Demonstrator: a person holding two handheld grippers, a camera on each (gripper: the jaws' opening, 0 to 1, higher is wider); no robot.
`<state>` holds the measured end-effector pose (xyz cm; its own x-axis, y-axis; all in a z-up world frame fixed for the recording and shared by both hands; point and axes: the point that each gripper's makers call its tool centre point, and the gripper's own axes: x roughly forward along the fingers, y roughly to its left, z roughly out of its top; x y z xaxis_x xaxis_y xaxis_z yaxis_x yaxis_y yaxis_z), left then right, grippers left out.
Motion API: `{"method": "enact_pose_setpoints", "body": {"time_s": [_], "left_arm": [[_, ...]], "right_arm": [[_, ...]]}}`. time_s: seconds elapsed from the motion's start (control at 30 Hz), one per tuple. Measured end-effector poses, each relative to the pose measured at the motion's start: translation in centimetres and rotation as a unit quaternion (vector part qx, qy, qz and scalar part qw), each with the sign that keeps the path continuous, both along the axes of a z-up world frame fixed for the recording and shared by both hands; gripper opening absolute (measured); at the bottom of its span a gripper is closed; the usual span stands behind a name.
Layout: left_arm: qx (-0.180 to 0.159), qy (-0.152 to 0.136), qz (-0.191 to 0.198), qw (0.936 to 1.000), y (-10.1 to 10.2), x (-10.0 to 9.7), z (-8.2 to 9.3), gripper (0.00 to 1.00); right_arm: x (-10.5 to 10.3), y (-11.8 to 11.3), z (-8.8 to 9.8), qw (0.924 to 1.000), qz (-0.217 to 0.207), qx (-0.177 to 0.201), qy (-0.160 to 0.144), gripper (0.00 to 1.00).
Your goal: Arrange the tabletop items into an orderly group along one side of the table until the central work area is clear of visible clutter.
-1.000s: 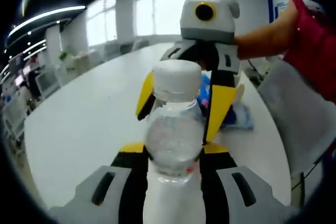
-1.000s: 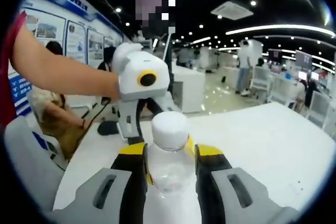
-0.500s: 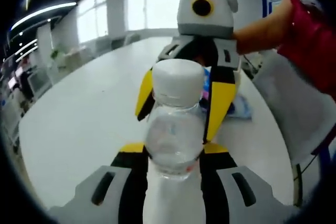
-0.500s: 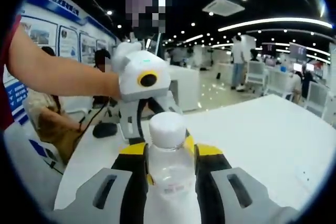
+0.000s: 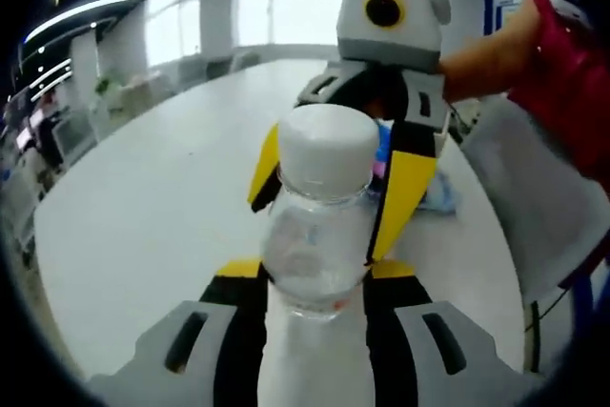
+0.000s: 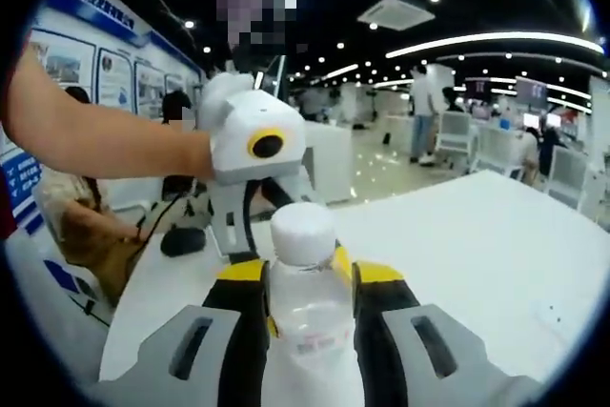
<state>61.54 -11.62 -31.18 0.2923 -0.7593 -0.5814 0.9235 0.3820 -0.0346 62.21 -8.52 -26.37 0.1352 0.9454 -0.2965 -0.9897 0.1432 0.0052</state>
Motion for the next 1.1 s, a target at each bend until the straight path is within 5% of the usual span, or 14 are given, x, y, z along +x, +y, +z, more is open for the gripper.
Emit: {"method": "enact_pose_setpoints", "body": {"time_s": [0.13,0.6,0.73,0.93,1.1], "left_arm": [[-0.006,0.021,0.021,0.9995,0.2,-0.2,-0.1,0.4],[-0.01,0.019,0.052,0.9984,1.2,-1.0,-0.2,0.5],[-0.017,0.019,0.062,0.9978,1.2,-1.1,0.1,0.51],[-0.024,0.025,0.084,0.9959,1.3,-1.4,0.4,0.55],[-0.028,0.026,0.115,0.9926,1.5,-1.5,0.7,0.69]], "right_arm": [[-0.1,0.1,0.0,1.0,-0.001,0.002,0.0,0.33],[0.0,0.0,-0.1,0.9998,-0.005,-0.004,0.019,0.35],[0.2,-0.3,-0.1,0.9991,-0.016,-0.001,0.04,0.53],[0.3,-1.1,0.3,0.9987,-0.024,0.0,0.045,0.65],[0.6,-2.3,0.9,0.9984,-0.038,0.0,0.041,0.79]]}}
